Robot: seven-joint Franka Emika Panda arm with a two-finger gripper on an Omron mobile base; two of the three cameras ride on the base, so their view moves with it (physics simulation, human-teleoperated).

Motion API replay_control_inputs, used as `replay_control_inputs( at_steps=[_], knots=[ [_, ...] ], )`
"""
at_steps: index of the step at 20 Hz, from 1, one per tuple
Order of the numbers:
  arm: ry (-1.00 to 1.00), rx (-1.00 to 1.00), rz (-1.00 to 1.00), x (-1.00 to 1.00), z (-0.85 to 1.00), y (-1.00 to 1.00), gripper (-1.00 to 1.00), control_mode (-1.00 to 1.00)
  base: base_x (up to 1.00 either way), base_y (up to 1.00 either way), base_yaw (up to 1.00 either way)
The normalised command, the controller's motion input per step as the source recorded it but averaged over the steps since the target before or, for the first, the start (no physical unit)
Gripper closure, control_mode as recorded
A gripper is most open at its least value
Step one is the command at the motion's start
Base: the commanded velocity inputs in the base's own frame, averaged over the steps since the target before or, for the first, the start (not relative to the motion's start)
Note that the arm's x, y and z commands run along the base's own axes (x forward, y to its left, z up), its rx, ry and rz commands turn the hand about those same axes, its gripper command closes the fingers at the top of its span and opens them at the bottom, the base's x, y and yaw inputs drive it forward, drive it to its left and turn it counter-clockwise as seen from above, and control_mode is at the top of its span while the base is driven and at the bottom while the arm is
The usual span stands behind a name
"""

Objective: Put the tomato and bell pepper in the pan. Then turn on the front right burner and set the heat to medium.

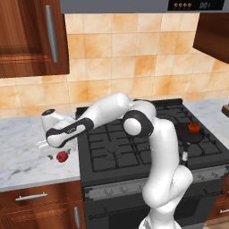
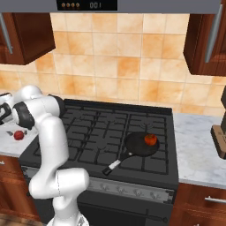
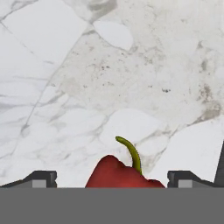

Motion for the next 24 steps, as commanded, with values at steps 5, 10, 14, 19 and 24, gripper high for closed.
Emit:
replay_control_inputs(
  at_steps=[5, 10, 14, 19, 24],
  knots=[
    [0.0, 0.0, 0.0, -0.02, -0.2, -0.16, -1.0, -1.0, 0.0, 0.0, 0.0],
    [0.01, 0.02, -0.01, -0.01, -0.07, -0.06, 1.0, -1.0, 0.0, 0.0, 0.0],
    [0.0, 0.0, 0.0, 0.0, 0.0, -0.01, 1.0, -1.0, 0.0, 0.0, 0.0],
    [-0.01, 0.0, -0.04, -0.05, 0.21, -0.18, 1.0, -1.0, 0.0, 0.0, 0.0],
    [-0.02, 0.01, -0.06, -0.07, 0.56, -0.71, 1.0, -1.0, 0.0, 0.0, 0.0]
  ],
)
